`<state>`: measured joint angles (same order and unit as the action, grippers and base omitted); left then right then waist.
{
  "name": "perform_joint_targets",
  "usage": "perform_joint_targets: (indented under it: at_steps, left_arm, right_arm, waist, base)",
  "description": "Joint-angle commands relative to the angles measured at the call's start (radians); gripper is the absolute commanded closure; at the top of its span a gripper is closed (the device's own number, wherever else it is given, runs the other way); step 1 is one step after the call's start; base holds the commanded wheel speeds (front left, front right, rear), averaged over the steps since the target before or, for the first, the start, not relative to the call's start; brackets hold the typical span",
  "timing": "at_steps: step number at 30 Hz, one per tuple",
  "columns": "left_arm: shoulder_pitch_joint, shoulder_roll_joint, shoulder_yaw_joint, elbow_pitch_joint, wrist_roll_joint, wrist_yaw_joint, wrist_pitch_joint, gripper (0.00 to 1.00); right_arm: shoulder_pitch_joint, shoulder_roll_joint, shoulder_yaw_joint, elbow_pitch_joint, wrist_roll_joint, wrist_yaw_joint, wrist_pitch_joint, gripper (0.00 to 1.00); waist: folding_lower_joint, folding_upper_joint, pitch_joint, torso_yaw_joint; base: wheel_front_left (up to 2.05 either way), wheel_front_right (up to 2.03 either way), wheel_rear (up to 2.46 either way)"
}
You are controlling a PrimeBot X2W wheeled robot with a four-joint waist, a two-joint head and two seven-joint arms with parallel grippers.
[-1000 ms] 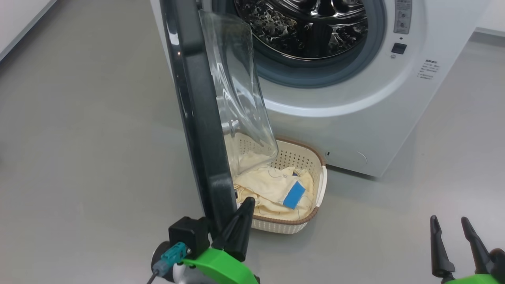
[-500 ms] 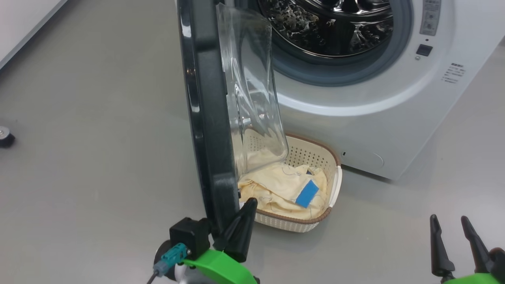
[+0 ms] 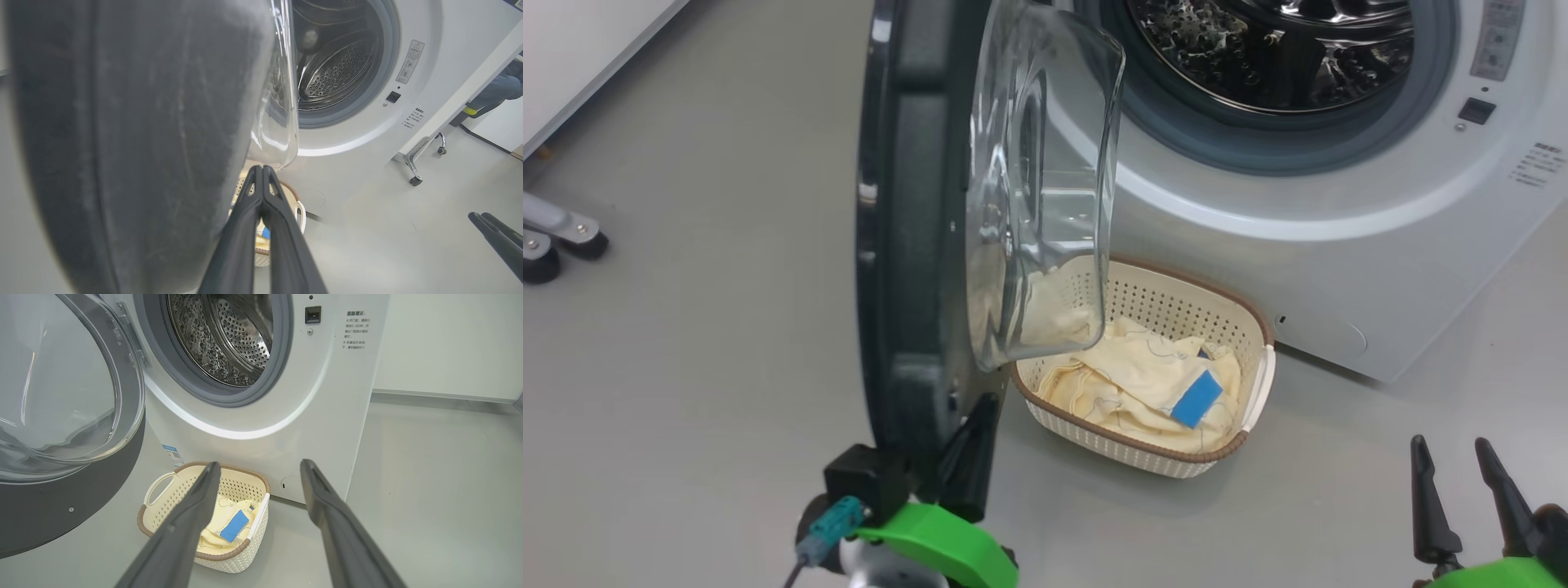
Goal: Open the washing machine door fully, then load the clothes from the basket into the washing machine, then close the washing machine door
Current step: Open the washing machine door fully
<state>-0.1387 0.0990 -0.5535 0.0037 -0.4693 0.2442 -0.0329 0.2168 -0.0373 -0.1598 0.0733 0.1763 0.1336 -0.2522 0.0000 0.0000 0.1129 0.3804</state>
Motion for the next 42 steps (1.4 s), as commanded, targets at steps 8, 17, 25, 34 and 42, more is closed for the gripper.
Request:
perform_joint_targets:
  at_steps: [8, 17, 25, 34, 42]
  left_arm:
    - [-0.043, 0.044, 0.145, 0.024, -0.02, 0.083, -0.074, 1.0]
    - [-0.092, 0.07, 0.248, 0.129, -0.044, 0.111, -0.141, 1.0]
    - [-0.156, 0.077, 0.334, 0.237, -0.063, 0.138, -0.192, 1.0]
    - [-0.227, 0.087, 0.459, 0.343, -0.073, 0.155, -0.226, 1.0]
    - [-0.283, 0.095, 0.597, 0.417, 0.007, 0.133, -0.229, 1.0]
  right_arm:
    - [-0.041, -0.039, 0.03, -0.028, 0.004, -0.003, -0.01, 0.0]
    - [-0.045, -0.061, 0.041, -0.026, 0.007, -0.003, -0.01, 0.0]
    - [-0.039, -0.072, 0.042, -0.033, 0.011, -0.003, -0.01, 0.0]
    - [-0.048, -0.085, 0.058, -0.036, 0.014, -0.003, -0.01, 0.0]
    - [-0.06, -0.088, 0.074, -0.031, 0.015, -0.003, -0.01, 0.0]
  waist:
    - [0.0, 0.0, 0.024, 0.018]
    - [0.0, 0.0, 0.042, 0.003]
    - [0.0, 0.0, 0.053, -0.007]
    - [0.0, 0.0, 0.07, -0.039]
    - [0.0, 0.0, 0.079, -0.078]
  base:
    - [0.0, 0.0, 0.0]
    - [0.0, 0.0, 0.0]
    - [0.0, 0.0, 0.0]
    - [0.0, 0.0, 0.0]
    - [0.0, 0.0, 0.0]
